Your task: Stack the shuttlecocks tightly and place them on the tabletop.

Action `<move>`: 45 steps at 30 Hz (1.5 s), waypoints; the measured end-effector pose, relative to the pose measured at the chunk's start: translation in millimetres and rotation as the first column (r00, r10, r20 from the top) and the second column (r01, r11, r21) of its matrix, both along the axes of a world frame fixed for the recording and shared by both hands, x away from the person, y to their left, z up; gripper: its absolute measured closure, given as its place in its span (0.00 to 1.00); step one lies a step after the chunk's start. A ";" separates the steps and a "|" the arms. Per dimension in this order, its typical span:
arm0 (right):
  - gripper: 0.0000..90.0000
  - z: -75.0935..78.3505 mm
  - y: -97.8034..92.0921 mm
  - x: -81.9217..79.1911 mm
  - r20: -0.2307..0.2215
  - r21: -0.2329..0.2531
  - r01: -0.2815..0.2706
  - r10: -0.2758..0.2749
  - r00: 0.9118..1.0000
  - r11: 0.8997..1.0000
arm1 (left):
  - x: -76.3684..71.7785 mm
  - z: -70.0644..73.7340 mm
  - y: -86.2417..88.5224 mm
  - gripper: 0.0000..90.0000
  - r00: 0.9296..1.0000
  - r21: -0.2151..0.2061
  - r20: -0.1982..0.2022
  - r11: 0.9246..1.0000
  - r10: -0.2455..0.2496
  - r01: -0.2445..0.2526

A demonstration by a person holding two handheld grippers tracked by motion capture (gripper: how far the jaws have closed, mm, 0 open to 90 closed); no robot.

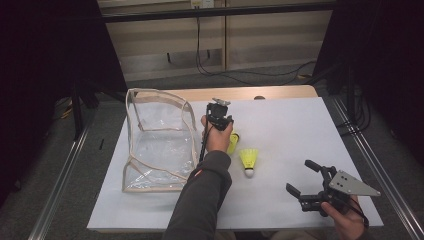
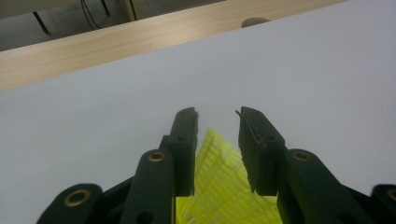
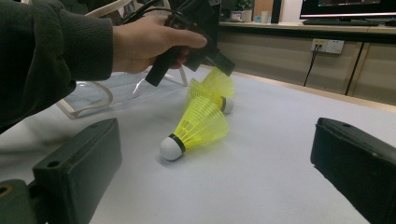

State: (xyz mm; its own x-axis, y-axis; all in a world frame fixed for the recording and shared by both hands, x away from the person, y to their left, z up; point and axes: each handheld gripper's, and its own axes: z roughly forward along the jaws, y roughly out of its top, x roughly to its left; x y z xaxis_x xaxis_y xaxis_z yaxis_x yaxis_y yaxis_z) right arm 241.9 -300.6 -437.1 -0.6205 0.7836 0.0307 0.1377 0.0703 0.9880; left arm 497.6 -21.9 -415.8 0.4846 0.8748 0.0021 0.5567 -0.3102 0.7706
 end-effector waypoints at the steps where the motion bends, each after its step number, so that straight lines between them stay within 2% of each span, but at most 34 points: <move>1: 0.01 0.0 0.0 0.1 0.001 0.000 0.000 0.000 1.000 1.000 | -0.2 -0.1 -0.3 0.74 1.000 -0.005 -0.001 1.000 0.000 0.000; 7: 0.01 -0.1 0.2 0.0 0.000 0.001 -0.002 0.002 1.000 1.000 | -1.5 -0.1 -1.8 0.74 1.000 -0.004 -0.007 1.000 -0.006 0.005; 13: 0.01 -0.1 0.6 0.1 0.000 0.002 -0.004 0.004 1.000 1.000 | -0.6 0.2 -0.4 0.74 1.000 -0.001 0.002 1.000 0.015 -0.015; 20: 0.01 -0.2 0.5 0.0 -0.002 0.003 -0.005 0.005 1.000 1.000 | 0.3 0.5 0.4 0.70 1.000 -0.018 0.005 1.000 0.023 -0.022; 23: 0.01 -0.2 0.6 0.1 -0.001 0.002 -0.005 0.005 1.000 1.000 | 0.4 0.0 0.4 0.70 0.999 -0.036 -0.008 0.999 0.032 -0.032; 27: 0.01 -0.1 0.6 0.0 0.001 0.000 -0.004 0.004 1.000 1.000 | 0.7 0.3 0.9 0.69 0.999 -0.034 -0.011 0.999 0.036 -0.037; 28: 0.01 -0.1 0.6 0.1 0.001 0.000 -0.005 0.005 1.000 1.000 | 0.3 0.6 0.7 0.69 0.999 -0.038 -0.007 0.998 0.050 -0.051; 32: 0.01 -0.3 0.9 -0.1 -0.004 0.002 -0.005 0.005 1.000 1.000 | 0.5 1.7 1.5 0.68 0.999 -0.040 -0.007 0.998 0.045 -0.045; 45: 0.01 -0.2 0.8 0.0 0.001 0.000 -0.006 0.006 1.000 1.000 | -0.7 0.5 -1.4 0.75 0.999 -0.036 -0.027 0.999 0.030 -0.031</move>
